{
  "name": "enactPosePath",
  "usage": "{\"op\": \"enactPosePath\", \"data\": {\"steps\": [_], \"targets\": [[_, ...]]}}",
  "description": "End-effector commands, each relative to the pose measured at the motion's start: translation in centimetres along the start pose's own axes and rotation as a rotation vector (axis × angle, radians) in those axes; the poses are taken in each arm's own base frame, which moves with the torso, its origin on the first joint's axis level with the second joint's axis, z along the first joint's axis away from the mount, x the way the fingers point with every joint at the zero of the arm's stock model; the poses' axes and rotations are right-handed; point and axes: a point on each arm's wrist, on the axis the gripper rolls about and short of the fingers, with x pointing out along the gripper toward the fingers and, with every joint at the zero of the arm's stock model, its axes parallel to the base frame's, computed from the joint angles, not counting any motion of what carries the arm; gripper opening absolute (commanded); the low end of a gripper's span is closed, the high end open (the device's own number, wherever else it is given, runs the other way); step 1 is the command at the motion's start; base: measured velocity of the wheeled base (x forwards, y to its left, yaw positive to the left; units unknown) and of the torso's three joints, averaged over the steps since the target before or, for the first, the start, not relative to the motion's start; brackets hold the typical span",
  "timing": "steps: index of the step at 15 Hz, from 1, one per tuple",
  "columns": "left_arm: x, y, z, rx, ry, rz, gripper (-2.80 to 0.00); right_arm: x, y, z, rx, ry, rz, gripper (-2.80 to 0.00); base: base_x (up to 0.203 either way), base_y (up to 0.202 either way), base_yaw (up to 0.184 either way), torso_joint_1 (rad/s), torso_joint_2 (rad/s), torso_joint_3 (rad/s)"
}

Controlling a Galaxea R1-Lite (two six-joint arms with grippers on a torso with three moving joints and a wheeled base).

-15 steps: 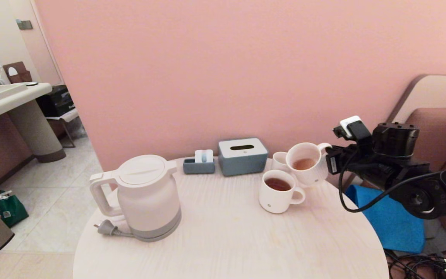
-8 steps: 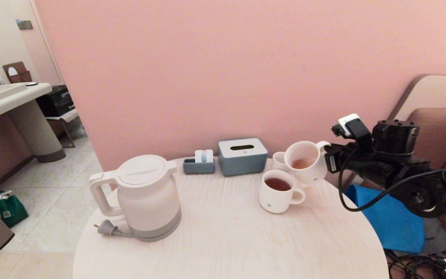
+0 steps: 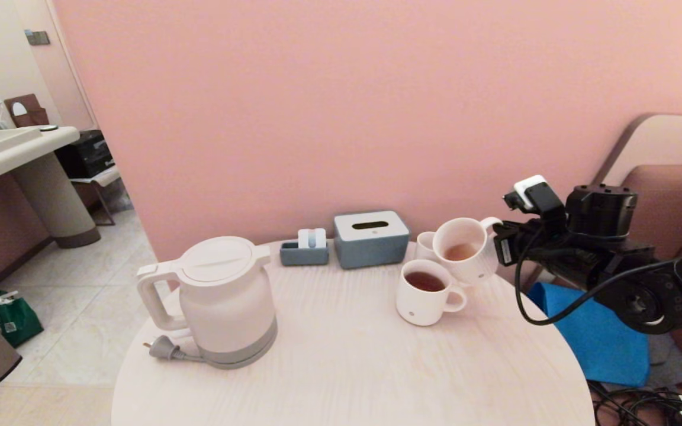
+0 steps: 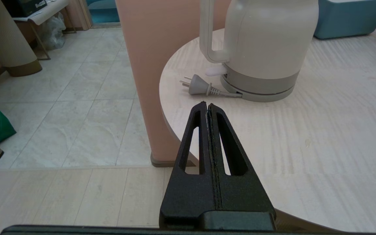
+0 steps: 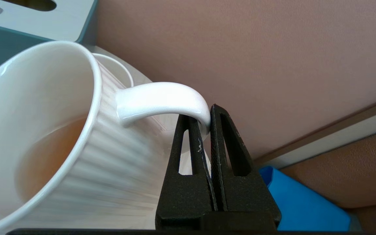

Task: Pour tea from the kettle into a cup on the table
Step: Pour water into another cup

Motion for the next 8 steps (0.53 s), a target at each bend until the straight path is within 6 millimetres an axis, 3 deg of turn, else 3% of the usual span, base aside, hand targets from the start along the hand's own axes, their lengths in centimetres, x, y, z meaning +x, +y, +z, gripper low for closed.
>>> {"op": "enactPosePath", "data": {"steps": [1, 8], "targets": [[0.01, 0.00, 0.00, 0.000, 0.001, 0.000, -2.80, 0.03, 0.01, 0.01, -0.001, -0.003, -0.001, -2.80, 0.000, 0.000, 0.000, 0.000, 0.00, 0.000], [0.01, 0.00, 0.00, 0.000, 0.001, 0.000, -2.80, 0.10, 0.38, 0.23, -0.022, -0.009, 0.008, -2.80, 0.000, 0.000, 0.000, 0.000, 0.00, 0.000]]}}
